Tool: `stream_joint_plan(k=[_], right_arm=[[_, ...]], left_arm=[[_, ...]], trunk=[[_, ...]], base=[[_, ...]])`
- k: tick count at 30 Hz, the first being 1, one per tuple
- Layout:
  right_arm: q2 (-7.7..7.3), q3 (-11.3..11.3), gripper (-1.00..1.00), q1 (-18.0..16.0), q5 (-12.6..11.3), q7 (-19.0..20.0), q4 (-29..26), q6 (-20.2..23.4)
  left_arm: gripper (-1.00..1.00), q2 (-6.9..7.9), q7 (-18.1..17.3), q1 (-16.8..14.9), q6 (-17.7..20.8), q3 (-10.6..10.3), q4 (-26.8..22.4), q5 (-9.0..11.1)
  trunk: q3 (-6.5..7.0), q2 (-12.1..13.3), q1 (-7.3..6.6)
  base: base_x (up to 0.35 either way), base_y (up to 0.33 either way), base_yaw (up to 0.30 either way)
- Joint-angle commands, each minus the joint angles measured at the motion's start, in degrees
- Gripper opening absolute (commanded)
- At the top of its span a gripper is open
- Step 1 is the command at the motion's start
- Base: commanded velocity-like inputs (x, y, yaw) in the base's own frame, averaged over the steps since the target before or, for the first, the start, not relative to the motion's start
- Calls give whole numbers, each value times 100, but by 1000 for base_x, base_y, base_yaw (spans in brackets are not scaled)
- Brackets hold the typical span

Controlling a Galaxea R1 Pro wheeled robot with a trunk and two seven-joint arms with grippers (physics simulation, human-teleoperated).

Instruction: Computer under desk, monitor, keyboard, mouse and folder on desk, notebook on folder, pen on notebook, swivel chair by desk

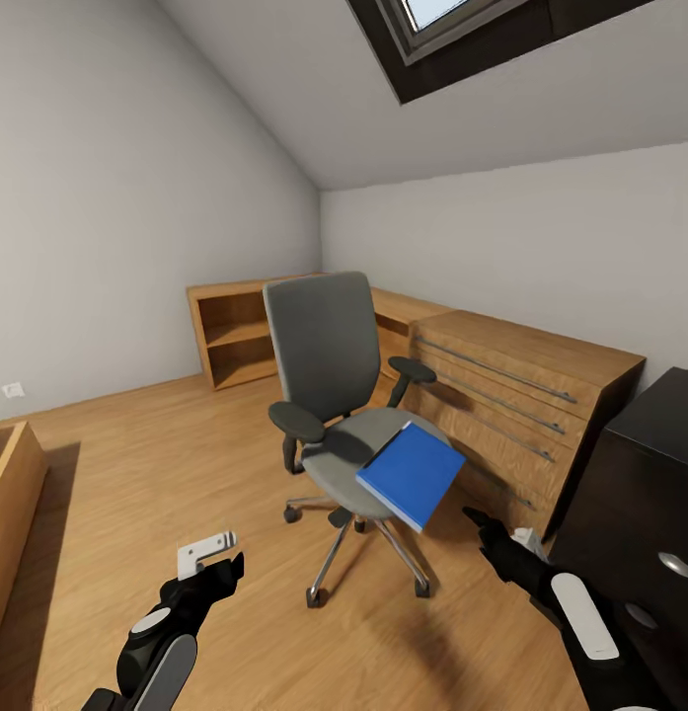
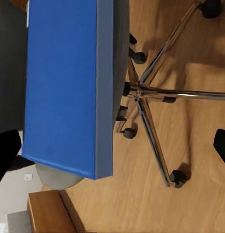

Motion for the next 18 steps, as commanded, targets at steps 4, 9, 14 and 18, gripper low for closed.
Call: stream_joint_plan(k=[4, 9, 14, 18], right_arm=[[-9, -14, 100, -4, 6, 584, 12, 57], [-12, -25, 100, -4, -2, 853, 18, 76], [-12, -37, 100, -4, -11, 948, 17, 85], [-12, -47, 100, -4, -14, 962, 13, 86]], left_arm=[[100, 7, 57, -5, 6, -20, -7, 50], [100, 7, 53, -5, -2, -21, -10, 50], [100, 7, 46, -7, -18, -21, -121, 50], [100, 20, 22, -6, -25, -21, -198, 50]], trunk=[[-78, -164, 87], [-168, -365, 197], [-258, -566, 307], [-329, -726, 395]], base=[[0, 0, 0], [0, 0, 0], [0, 0, 0], [0, 0, 0]])
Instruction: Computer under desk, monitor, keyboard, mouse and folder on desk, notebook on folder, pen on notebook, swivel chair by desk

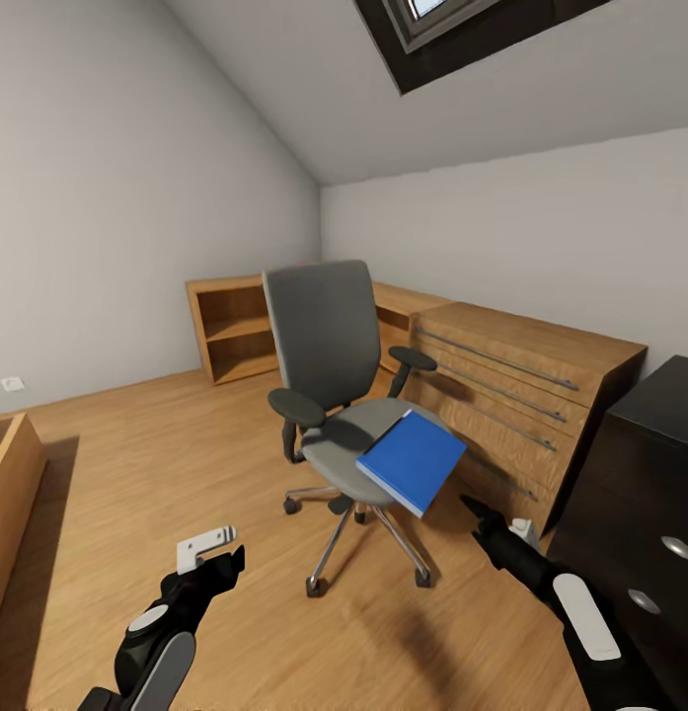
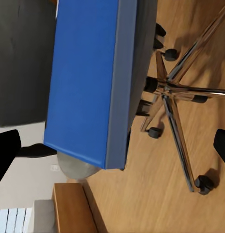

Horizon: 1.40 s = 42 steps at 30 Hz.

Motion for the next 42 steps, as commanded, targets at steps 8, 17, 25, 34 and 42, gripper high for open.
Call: stream_joint_plan(k=[8, 17, 25, 34, 42], right_arm=[[-7, -17, 100, -4, -11, 41, -7, 37], [-10, -13, 100, -4, -4, 305, -10, 34], [-7, -14, 100, -4, -9, 335, -7, 37], [-7, 1, 100, -4, -11, 337, -10, 37], [-7, 14, 100, -4, -4, 344, -39, 37]], left_arm=[[100, 19, 26, -5, 1, -21, -27, 50], [100, 11, 32, -5, 6, -24, -28, 50], [100, 3, 33, -5, 10, -30, -28, 50], [100, 1, 53, -5, 10, -85, -28, 50], [100, 12, 59, -5, 31, -111, -12, 50]], trunk=[[-150, -325, 175], [-320, -608, 334], [-497, -619, 355], [-630, -627, 370], [-630, -627, 370]], base=[[0, 0, 0], [0, 0, 0], [0, 0, 0], [0, 0, 0], [0, 0, 0]])
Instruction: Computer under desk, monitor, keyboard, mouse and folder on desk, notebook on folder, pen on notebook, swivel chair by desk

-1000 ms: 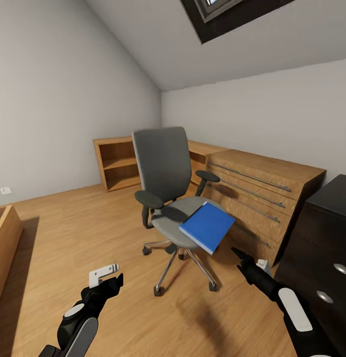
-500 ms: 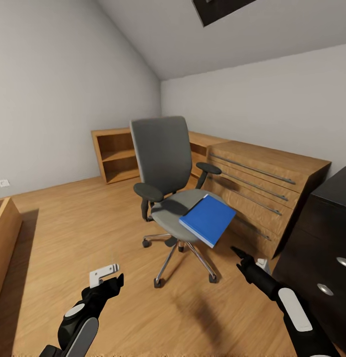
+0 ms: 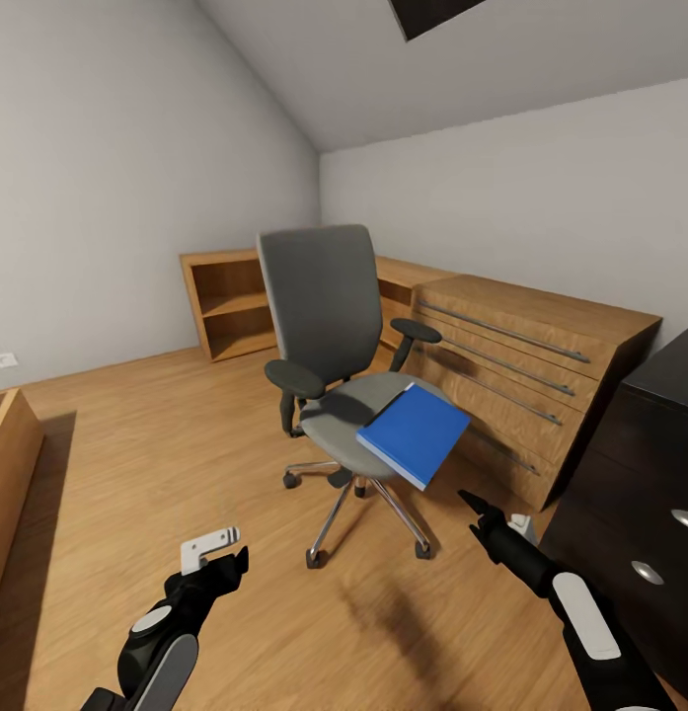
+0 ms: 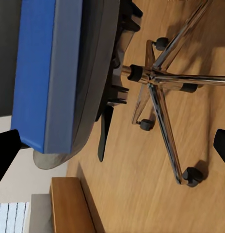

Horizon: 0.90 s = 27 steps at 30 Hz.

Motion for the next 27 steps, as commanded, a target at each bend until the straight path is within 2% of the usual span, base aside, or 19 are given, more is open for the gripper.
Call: stream_joint_plan(k=[1, 9, 14, 16, 20, 22, 27], right_arm=[[2, -13, 100, -4, -13, 12, -3, 38], [10, -26, 100, -4, -27, 101, -8, 81], [27, -14, 100, -4, -37, 170, -9, 312], [96, -29, 100, -4, -200, 221, -7, 348], [152, -31, 100, -4, -738, 268, 3, 367], [158, -25, 100, -4, -872, 276, 7, 370], [165, -17, 100, -4, -984, 283, 13, 370]], left_arm=[[100, 7, 58, -5, 7, -13, -7, 51], [100, 27, 58, -5, 11, -12, 11, 52], [100, 31, 59, -5, 11, -12, 12, 58], [100, 31, 59, -5, 11, -12, 12, 59], [100, 24, 59, -5, 8, -12, 52, 60], [100, 23, 63, -5, 2, -12, 67, 61], [100, 22, 66, -5, -18, -12, 79, 56]], trunk=[[-5, -2, -1], [-5, -2, -1], [-5, -2, -1], [-5, -2, -1], [-5, -2, -1], [-5, -2, -1], [-5, -2, -1]], base=[[0, 0, 0], [0, 0, 0], [0, 0, 0], [0, 0, 0], [0, 0, 0], [8, 0, 0], [119, 45, 0]])
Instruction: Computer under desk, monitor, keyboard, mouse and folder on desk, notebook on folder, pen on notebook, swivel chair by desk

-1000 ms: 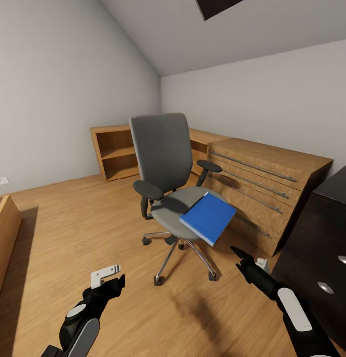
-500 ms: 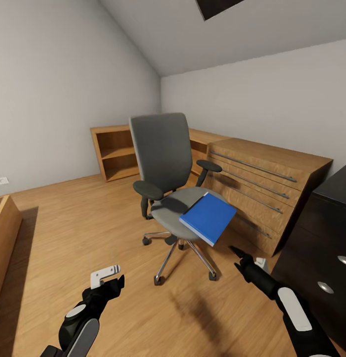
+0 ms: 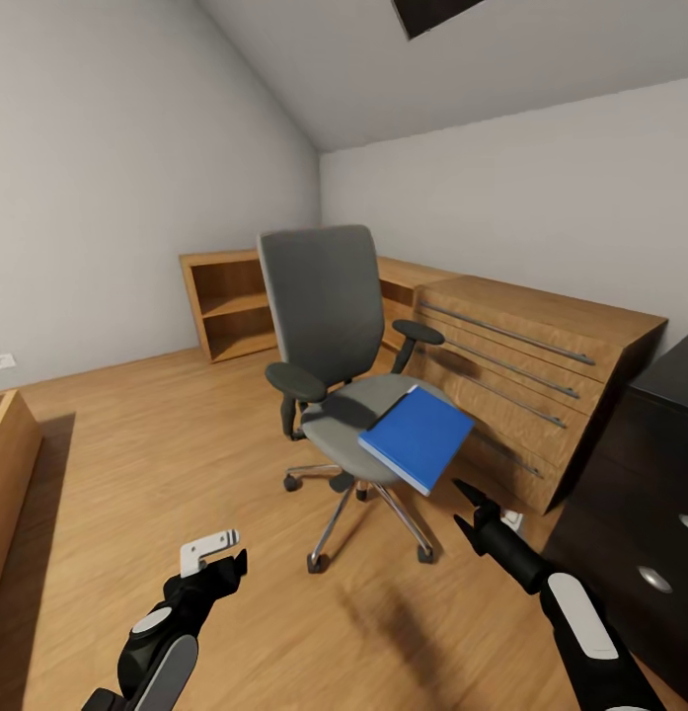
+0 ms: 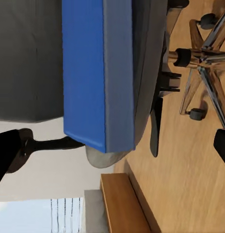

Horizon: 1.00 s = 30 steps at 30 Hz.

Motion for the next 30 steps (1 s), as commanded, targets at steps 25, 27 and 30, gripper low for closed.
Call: stream_joint_plan(k=[25, 27, 30], right_arm=[[-1, -5, 100, -4, 0, -28, 174, 0], [-2, -2, 100, -4, 5, -32, 292, -3], [-3, 0, 100, -4, 9, -34, 373, -8]], left_arm=[[100, 6, 67, -5, -1, -14, 64, 46], [100, 6, 67, -5, -1, -14, 66, 46], [100, 6, 67, -5, -2, -14, 66, 46]], trunk=[[-5, -2, 1], [-5, -2, 1], [-5, -2, 1]], base=[[87, 9, 0], [4, 0, 0], [2, 0, 0]])
